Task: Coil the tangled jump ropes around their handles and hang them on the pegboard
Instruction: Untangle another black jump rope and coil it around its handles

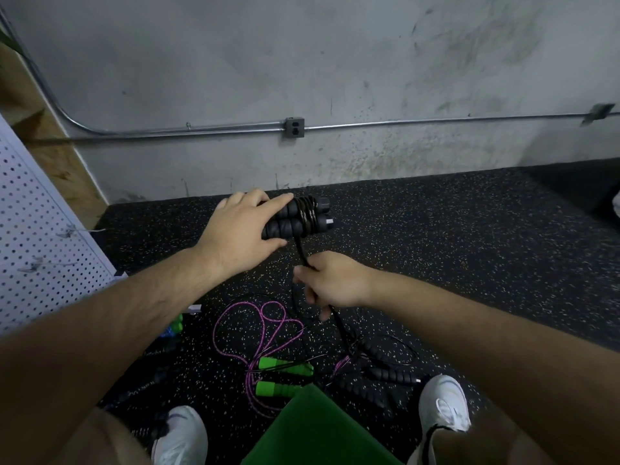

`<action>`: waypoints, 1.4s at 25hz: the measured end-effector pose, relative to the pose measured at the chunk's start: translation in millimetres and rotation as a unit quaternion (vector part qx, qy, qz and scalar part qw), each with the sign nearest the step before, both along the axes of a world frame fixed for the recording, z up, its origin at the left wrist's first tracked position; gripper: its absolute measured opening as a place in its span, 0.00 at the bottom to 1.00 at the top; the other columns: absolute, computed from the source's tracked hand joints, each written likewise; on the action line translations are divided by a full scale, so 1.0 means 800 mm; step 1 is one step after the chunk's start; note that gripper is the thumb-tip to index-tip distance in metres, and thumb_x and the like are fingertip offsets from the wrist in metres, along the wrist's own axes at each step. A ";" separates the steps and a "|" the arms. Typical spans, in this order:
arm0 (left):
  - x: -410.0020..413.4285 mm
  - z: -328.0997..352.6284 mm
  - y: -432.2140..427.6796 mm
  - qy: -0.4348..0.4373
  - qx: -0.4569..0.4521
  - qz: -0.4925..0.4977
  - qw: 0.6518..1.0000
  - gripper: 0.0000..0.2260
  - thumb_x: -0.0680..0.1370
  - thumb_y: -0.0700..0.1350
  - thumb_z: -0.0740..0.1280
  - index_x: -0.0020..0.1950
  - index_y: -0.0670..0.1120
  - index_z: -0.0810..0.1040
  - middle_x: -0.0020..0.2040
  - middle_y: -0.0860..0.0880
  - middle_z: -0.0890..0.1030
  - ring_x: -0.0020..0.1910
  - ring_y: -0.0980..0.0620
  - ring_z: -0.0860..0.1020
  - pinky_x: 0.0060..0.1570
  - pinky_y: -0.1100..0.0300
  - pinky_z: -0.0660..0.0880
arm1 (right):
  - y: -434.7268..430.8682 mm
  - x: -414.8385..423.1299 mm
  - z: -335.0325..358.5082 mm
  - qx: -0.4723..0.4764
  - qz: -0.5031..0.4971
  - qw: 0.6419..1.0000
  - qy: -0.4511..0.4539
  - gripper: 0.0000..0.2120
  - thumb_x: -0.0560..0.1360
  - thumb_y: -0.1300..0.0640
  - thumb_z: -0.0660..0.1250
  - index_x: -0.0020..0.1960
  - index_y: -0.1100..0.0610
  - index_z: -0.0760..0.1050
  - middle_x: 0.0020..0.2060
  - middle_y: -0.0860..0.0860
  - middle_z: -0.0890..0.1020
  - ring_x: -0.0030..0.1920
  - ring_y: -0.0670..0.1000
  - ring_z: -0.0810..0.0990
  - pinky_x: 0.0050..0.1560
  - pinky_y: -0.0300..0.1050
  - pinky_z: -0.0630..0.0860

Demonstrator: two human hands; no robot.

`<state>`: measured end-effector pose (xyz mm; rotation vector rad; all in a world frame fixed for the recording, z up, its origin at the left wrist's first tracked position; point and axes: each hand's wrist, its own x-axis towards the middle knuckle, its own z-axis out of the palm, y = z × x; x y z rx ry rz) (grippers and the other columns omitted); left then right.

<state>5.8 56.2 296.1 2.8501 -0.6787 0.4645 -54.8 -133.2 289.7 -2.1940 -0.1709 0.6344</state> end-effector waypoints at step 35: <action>0.022 -0.002 -0.019 -0.020 -0.019 -0.047 0.998 0.28 0.73 0.48 0.73 0.73 0.51 0.70 0.61 0.51 0.74 0.63 0.49 0.68 0.68 0.50 0.63 | 0.000 0.003 0.025 -0.167 0.044 0.980 -0.100 0.16 0.84 0.50 0.55 0.50 0.61 0.75 0.38 0.58 0.84 0.33 0.56 0.84 0.33 0.47 0.79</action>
